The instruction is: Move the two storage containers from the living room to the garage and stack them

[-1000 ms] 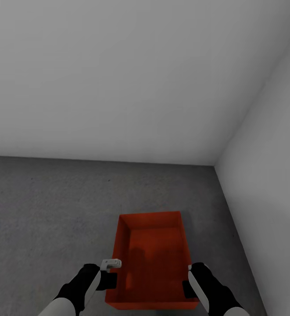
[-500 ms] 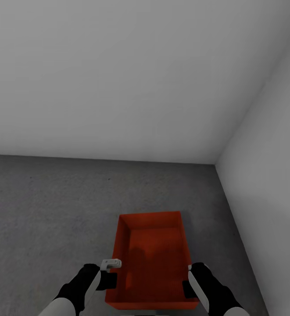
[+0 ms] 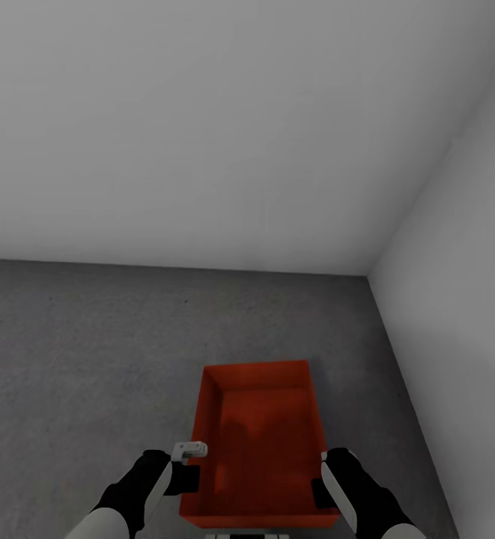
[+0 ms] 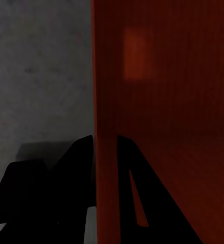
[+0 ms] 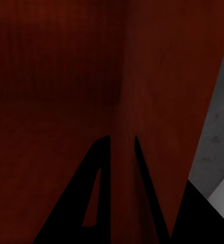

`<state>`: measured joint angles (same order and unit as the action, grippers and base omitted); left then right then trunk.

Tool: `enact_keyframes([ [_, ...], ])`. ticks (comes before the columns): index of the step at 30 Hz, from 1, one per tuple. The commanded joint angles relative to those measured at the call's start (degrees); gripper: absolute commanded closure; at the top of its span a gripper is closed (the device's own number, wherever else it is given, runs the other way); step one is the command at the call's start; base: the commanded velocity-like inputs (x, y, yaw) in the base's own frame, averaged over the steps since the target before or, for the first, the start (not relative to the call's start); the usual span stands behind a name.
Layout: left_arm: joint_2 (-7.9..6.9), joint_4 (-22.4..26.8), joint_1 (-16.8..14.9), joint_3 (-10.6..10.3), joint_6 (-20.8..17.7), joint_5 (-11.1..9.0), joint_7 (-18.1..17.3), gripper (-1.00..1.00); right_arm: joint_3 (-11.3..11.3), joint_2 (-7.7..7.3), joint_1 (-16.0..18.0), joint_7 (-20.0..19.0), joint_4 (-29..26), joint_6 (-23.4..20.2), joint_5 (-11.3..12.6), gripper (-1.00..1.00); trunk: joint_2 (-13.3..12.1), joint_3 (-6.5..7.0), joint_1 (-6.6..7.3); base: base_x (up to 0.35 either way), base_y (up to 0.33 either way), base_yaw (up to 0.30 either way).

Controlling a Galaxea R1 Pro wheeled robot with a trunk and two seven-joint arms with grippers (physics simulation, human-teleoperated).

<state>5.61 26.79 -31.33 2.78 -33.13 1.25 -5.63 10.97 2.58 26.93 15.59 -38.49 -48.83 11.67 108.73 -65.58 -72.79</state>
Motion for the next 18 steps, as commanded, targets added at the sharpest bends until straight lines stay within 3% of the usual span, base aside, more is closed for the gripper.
enact_keyframes([
  [1, 0.12, 0.04, 0.04, -0.19, -0.35, -0.59, -0.12, 1.00, 0.11, 0.85, 0.05, 0.23, -0.10, 0.49, 3.71, 1.00, 0.02, -0.13, 0.01, 0.000, 0.000, 0.000],
  [18, 0.11, 0.05, 0.04, -0.15, -0.35, -0.63, -0.10, 1.00, 0.11, 0.85, 0.05, 0.23, -0.10, 0.49, 3.71, 1.00, 0.02, -0.72, 0.01, 0.000, 0.000, 0.000],
])
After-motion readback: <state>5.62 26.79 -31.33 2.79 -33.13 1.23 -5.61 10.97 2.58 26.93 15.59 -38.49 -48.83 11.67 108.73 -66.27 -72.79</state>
